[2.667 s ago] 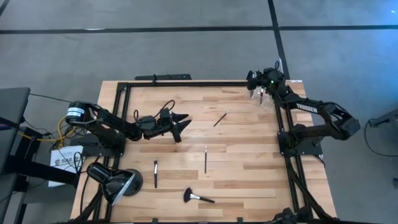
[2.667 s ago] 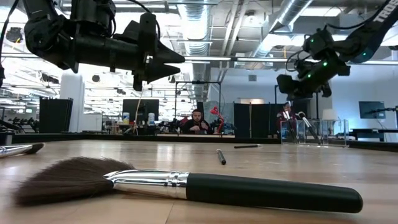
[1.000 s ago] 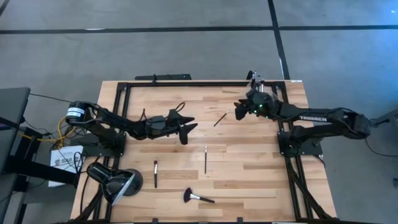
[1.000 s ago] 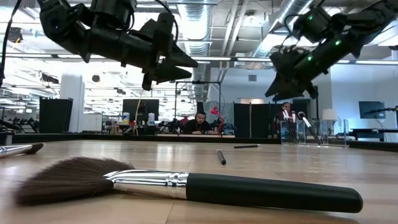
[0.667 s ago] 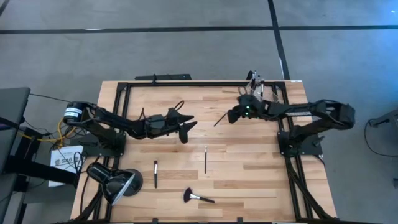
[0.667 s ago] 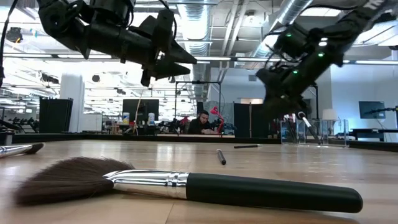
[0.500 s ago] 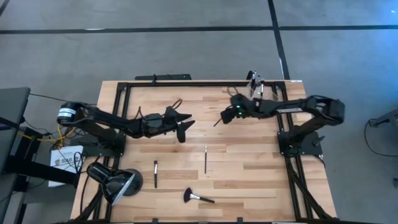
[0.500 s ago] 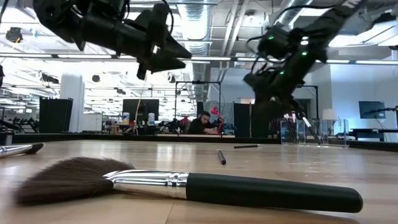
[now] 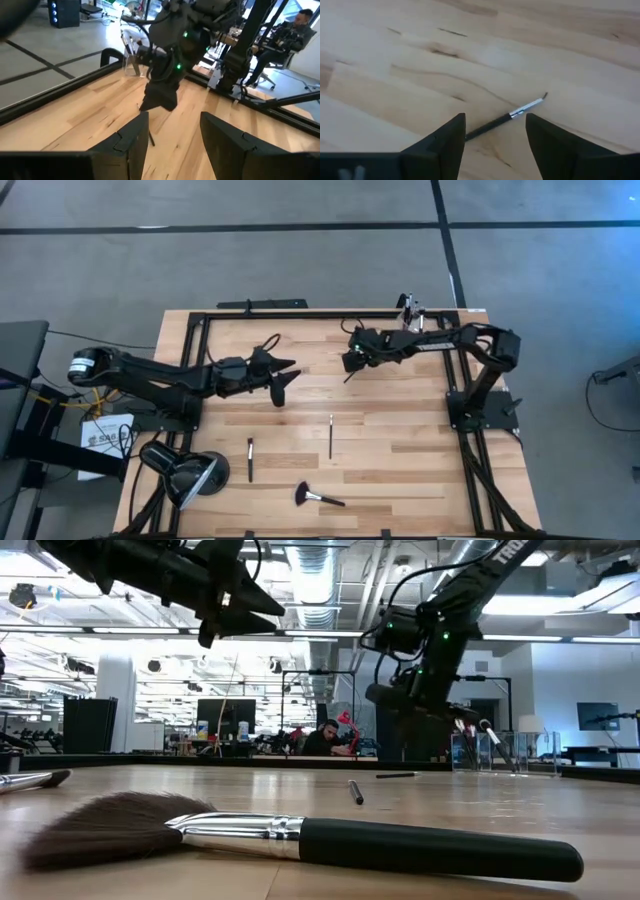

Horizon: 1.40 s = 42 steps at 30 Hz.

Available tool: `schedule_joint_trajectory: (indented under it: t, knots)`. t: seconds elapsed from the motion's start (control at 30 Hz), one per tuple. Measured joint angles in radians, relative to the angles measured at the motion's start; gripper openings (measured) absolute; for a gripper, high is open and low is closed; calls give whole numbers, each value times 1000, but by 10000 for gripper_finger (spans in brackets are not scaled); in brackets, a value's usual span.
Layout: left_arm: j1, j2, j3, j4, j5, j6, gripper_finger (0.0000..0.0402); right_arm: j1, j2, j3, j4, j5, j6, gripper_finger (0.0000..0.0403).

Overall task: Put items in baskets/containers
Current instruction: Put the black liner brush into the transparent organizer

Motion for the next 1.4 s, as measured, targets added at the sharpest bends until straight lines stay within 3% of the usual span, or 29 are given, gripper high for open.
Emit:
schedule_joint_trajectory:
  t: [0.4, 1.4]
  knots:
    - [1, -13, 0, -7, 1, 2, 174, -60, 83, 31, -48, -48, 3, 167]
    - [3, -13, 0, -6, 5, 0, 174, -22, 81, 31, -25, -67, 27, 141]
